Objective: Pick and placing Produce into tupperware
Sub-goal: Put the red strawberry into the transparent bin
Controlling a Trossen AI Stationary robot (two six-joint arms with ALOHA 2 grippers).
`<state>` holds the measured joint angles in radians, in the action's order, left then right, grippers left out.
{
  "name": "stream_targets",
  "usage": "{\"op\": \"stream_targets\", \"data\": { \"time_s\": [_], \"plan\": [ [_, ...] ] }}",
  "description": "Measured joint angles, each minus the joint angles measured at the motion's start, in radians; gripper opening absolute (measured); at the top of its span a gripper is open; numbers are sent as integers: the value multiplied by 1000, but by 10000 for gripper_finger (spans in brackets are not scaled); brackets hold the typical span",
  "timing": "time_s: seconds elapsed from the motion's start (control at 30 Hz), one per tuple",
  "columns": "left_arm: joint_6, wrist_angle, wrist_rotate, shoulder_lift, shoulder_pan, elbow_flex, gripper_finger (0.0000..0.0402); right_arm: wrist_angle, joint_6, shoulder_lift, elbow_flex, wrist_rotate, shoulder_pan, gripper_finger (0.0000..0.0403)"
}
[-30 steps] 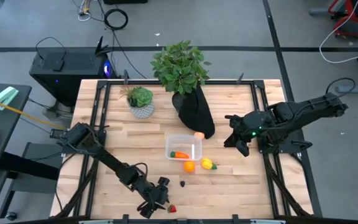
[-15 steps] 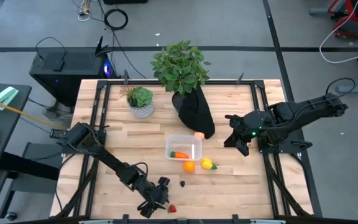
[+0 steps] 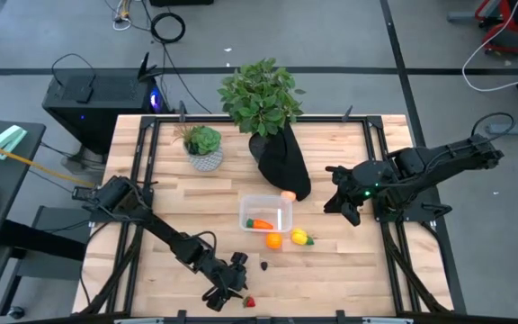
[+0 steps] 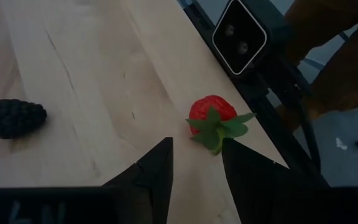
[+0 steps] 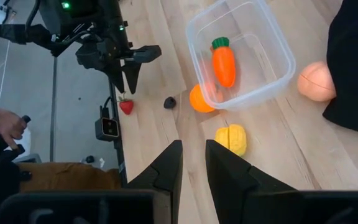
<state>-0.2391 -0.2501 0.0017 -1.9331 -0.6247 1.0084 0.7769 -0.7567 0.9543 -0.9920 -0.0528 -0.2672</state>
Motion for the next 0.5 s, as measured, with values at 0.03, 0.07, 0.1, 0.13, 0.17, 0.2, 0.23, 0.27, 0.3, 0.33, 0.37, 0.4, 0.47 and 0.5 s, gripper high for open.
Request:
{"op": "stream_targets", "data": {
  "time_s": [0.03, 0.07, 0.1, 0.13, 0.17, 0.2, 0.23, 0.27, 0.3, 0.33, 0.37, 0.4, 0.47, 0.5],
  "plan": [
    [0, 0, 0, 0, 0, 0, 147, 0, 0, 0, 0, 0, 0, 78],
    [0, 0, 1, 0, 0, 0, 148, 0, 0, 0, 0, 0, 0, 78],
    [0, 0, 5, 0, -1, 0, 149, 0, 0, 0, 0, 0, 0, 78],
    [0, -1, 13, 0, -1, 0, 149, 0, 0, 0, 0, 0, 0, 78],
    [0, -2, 22, 0, 0, 0, 150, 0, 0, 0, 0, 0, 0, 78],
    [-1, -5, 28, 0, 0, 0, 150, 0, 0, 0, 0, 0, 0, 78],
    [0, -8, 32, 0, -1, 0, 150, 0, 0, 0, 0, 0, 0, 78],
    [0, -10, 36, 0, -1, 0, 150, 0, 0, 0, 0, 0, 0, 78],
    [-1, -12, 37, 0, -1, 0, 149, 0, 0, 0, 0, 0, 0, 78],
    [-4, -13, 38, 0, -1, 0, 147, 0, 0, 0, 0, 0, 0, 78],
    [-4, -13, 39, 0, -1, 0, 146, 0, 0, 0, 0, 0, 0, 78],
    [-4, -13, 39, 0, -1, 0, 144, 0, 0, 0, 0, 0, 0, 78],
    [-3, -14, 48, 0, -1, 0, 141, 0, 0, 0, 0, 0, 0, 78],
    [-2, -14, 54, 0, -1, 0, 140, 0, 0, 0, 0, 0, 0, 78]
  ]
}}
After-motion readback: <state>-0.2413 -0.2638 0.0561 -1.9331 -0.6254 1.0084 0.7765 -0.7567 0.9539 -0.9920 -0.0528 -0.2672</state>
